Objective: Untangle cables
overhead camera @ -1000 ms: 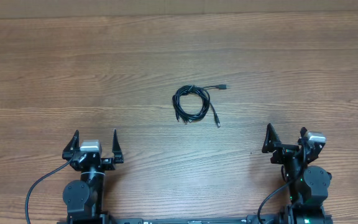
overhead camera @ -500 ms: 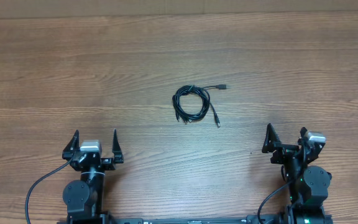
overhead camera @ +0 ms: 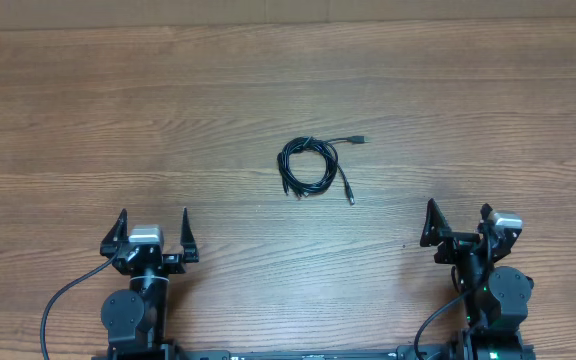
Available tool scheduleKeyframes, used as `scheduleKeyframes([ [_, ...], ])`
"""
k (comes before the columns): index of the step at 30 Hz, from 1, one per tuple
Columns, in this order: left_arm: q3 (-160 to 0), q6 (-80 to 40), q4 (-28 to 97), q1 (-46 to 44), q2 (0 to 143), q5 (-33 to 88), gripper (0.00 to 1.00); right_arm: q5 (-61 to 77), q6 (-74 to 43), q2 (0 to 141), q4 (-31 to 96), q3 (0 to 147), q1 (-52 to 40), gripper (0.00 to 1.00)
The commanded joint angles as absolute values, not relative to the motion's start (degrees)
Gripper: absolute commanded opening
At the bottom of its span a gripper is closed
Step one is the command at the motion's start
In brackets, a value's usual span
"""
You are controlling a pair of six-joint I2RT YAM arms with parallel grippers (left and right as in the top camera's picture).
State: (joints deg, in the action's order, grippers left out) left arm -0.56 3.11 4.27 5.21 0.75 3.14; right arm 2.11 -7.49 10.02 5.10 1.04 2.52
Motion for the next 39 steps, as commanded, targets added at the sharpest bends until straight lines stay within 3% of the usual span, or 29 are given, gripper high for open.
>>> scheduleKeyframes([
  [1,-0.3,3.6,4.3,4.8,0.3,2.6,1.00,2.7,-7.7,10.3,4.3,0.5,2.3,1.00],
  [21,-0.5,-2.9,4.6,4.8,2.2,5.0,1.00,12.7,-10.5,10.3,1.6,0.5,2.3,1.00],
  [25,-4.0,-2.8,10.1,4.8,5.0,6.2,1.00,13.8,-10.5,10.3,1.8,1.2,2.3,1.00],
  [39,-40.7,-2.6,33.9,4.8,31.0,12.6,1.00,15.1,-9.6,14.9,30.8,30.9,2.3,1.00],
])
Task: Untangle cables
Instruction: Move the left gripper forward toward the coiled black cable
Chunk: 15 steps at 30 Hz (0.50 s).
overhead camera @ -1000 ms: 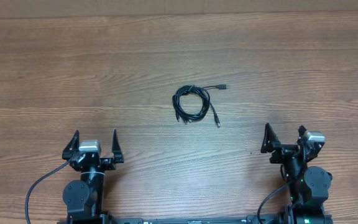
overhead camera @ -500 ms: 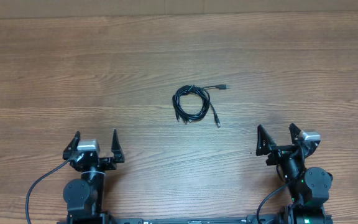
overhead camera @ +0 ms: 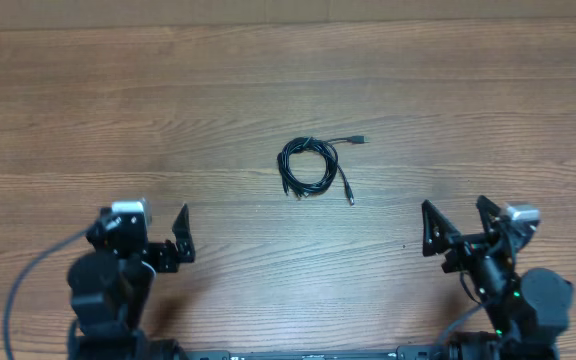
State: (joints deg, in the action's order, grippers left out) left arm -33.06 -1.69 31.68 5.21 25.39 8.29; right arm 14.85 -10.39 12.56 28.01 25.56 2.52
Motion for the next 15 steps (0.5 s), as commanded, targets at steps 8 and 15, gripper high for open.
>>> scheduleKeyframes([
  [8,-59.2,-2.8,42.2,4.8,44.4,16.4,1.00,15.1,-8.0,26.1,45.6,47.0,2.3,1.00],
  [15,-71.0,-4.3,44.8,3.9,51.5,20.4,1.00,15.7,-7.0,38.2,54.7,58.9,2.3,1.00],
])
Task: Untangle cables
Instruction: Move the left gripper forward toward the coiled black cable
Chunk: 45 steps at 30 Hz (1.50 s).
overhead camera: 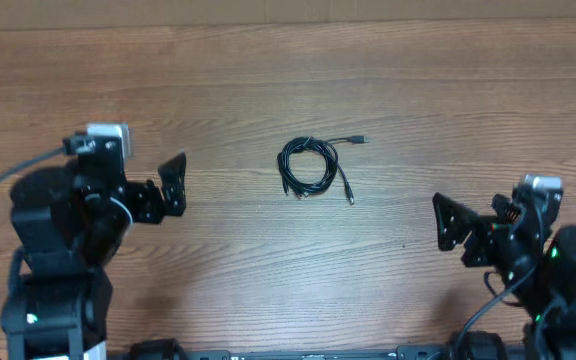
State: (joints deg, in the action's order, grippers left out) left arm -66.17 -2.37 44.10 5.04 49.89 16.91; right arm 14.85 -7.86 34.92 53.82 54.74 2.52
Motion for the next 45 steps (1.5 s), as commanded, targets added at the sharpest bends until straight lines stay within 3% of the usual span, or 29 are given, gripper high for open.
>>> scheduleKeyframes([
  [1,-72.4,-4.3,45.5,3.4,52.3,20.4,1.00,16.5,-7.1,39.2,54.4,59.7,2.3,1.00],
  [8,-75.5,-4.8,45.6,0.3,53.9,22.2,1.00,26.6,-7.0,40.9,48.3,60.3,2.3,1.00],
  [11,-75.7,-5.0,44.0,0.3,54.8,27.0,1.00,23.5,-7.1,41.0,50.0,62.3,2.3,1.00],
  [15,-76.0,-9.0,44.3,0.3,58.2,24.4,1.00,16.2,-7.0,42.0,55.1,67.4,2.3,1.00],
  [28,-76.1,-18.6,41.5,-13.8,86.8,18.3,1.00,15.2,-7.4,45.4,67.0,81.3,2.3,1.00],
  [29,-76.1,-20.2,41.2,-14.6,88.4,17.3,1.00,15.2,-7.4,45.4,67.6,81.3,2.3,0.98],
  [30,-76.1,-22.0,40.6,-15.8,90.8,15.3,1.00,15.2,-7.4,45.4,68.3,81.3,2.3,0.88],
  [33,-76.1,-26.7,41.8,-17.2,93.4,7.1,1.00,15.2,-7.4,45.4,69.5,81.3,2.3,0.87],
  [34,-76.0,-32.5,44.5,-18.1,94.4,-1.7,1.00,15.2,-7.4,45.4,70.3,81.3,2.3,0.87],
  [36,-76.0,-38.7,46.7,-18.7,95.1,-7.4,1.00,15.2,-7.4,45.4,71.0,81.3,2.3,0.87],
  [40,-76.0,-44.8,46.6,-20.0,95.6,-4.9,1.00,15.2,-7.4,45.4,71.3,81.3,2.3,0.87],
  [42,-76.0,-44.6,46.4,-20.7,95.6,-4.2,1.00,15.0,-7.4,45.4,71.3,81.3,2.3,0.80],
  [45,-75.9,-45.1,44.9,-22.0,96.3,-5.1,0.99,15.0,-7.4,45.4,71.9,81.3,2.3,0.80],
])
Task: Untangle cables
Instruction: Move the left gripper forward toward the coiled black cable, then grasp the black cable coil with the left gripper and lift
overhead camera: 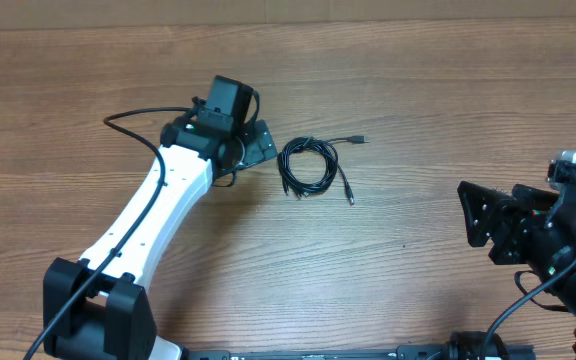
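A small coil of black cables lies near the middle of the wooden table, with one plug end trailing up to the right and another down to the right. My left gripper reaches in from the lower left and hovers just left of the coil, apart from it; its fingers look spread, with nothing between them. My right gripper sits raised at the right side, well away from the coil, its fingers apart and holding nothing.
The wooden table stretches around the coil. My left arm's white link crosses the left half diagonally, with its own black cable looping above it. My right arm's bulk fills the lower right corner.
My left arm has stretched out to the upper right, so its gripper now sits just left of the coil. My right gripper has shifted a little to the right. The coil has not moved.
Both arms rested low at the table's front edge with open grippers, the coil untouched at the centre. Then both had risen, the left one moving up the left side. Now the left gripper is beside the coil, and the right is raised at the right.
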Available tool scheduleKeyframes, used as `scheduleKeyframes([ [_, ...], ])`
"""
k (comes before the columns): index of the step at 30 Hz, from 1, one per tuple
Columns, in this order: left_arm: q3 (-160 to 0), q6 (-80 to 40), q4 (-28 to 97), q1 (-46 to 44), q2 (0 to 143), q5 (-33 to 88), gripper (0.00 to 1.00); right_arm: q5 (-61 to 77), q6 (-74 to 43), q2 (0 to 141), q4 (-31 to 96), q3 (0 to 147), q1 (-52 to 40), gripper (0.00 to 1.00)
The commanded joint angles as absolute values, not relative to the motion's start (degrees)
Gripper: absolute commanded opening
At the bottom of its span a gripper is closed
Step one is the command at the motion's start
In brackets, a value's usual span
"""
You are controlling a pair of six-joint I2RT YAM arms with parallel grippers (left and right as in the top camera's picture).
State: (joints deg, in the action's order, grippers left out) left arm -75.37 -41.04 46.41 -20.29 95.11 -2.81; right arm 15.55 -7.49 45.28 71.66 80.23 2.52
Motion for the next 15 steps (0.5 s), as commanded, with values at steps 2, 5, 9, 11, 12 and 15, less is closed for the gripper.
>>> scheduleKeyframes([
  [2,-75.9,-45.1,43.1,-23.0,97.2,-5.1,1.00,15.0,-7.4,45.4,72.1,81.3,2.3,0.81],
  [5,-75.9,-45.1,40.4,-25.1,99.3,-5.7,1.00,15.0,-7.4,45.4,72.3,81.3,2.3,0.82],
  [9,-75.9,-45.0,37.6,-27.2,102.7,-8.3,1.00,14.2,-7.1,45.4,73.4,81.3,2.3,0.83],
  [11,-75.9,-45.1,37.4,-27.9,104.6,-9.8,1.00,13.5,-7.0,45.4,73.9,81.3,2.3,0.82],
  [12,-75.9,-45.1,37.2,-28.1,105.6,-10.0,1.00,13.5,-7.0,45.4,74.0,81.3,2.3,0.82],
  [15,-75.9,-45.3,37.2,-28.2,108.7,-9.8,1.00,13.5,-7.0,45.4,73.9,81.3,2.3,0.35],
])
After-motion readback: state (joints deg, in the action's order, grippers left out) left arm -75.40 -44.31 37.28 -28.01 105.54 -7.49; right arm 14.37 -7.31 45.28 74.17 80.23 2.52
